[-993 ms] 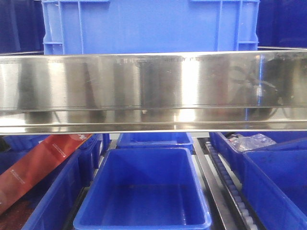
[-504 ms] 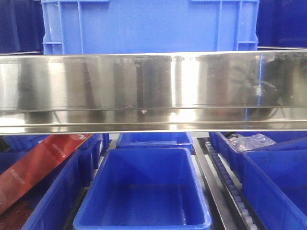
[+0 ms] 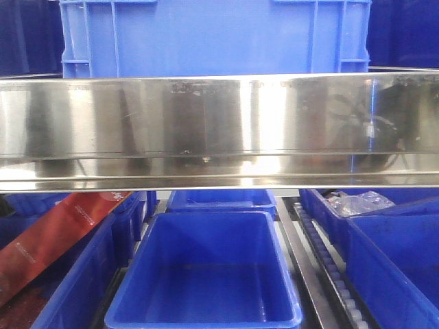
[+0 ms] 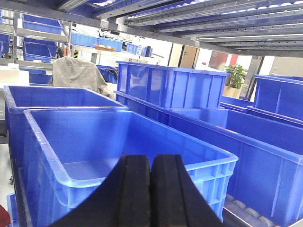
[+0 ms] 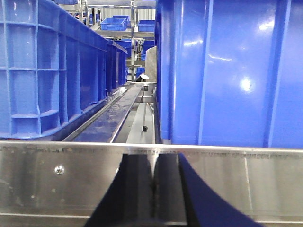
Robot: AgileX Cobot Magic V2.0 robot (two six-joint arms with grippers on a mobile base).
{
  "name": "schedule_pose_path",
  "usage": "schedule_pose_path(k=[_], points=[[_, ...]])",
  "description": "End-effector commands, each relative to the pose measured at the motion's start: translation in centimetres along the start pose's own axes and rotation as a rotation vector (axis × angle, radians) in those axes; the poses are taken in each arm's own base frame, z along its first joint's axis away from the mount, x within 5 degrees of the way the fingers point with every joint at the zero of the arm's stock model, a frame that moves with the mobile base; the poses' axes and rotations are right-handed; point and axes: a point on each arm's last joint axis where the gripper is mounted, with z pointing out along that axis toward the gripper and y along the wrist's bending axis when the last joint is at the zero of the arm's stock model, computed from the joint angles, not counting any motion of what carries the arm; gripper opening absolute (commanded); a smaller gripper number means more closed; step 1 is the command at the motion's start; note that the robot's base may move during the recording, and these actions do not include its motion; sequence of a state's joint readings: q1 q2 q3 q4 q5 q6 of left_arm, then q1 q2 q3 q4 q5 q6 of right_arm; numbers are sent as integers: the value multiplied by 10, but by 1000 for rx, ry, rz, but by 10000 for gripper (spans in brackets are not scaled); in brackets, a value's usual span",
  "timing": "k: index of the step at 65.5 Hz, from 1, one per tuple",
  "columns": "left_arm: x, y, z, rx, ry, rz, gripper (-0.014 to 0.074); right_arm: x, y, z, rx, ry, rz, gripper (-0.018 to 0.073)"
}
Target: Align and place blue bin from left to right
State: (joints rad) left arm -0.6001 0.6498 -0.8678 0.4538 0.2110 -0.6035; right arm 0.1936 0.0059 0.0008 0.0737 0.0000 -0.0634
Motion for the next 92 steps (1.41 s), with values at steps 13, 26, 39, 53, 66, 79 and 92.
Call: schedule_pose_path(k=[13, 26, 39, 53, 66, 79, 92], points=[[3, 11, -27, -85, 5, 118, -111, -2, 0, -1, 5, -16, 5, -79], [31, 28, -46, -231, 13, 276, -111, -2, 0, -1, 5, -16, 5, -79], [81, 45, -59, -364, -61, 208, -111, -2, 0, -1, 5, -16, 5, -79], [134, 52, -79, -407, -77, 187, -111, -2, 0, -1, 5, -16, 5, -79], [173, 55, -93, -407, -76, 183, -111, -2, 0, -1, 5, -16, 5, -79], [199, 60, -94, -412, -28, 214, -111, -2, 0, -1, 5, -16, 5, -79], [203, 62, -95, -436, 9, 209, -111, -2, 0, -1, 5, -16, 5, -79]])
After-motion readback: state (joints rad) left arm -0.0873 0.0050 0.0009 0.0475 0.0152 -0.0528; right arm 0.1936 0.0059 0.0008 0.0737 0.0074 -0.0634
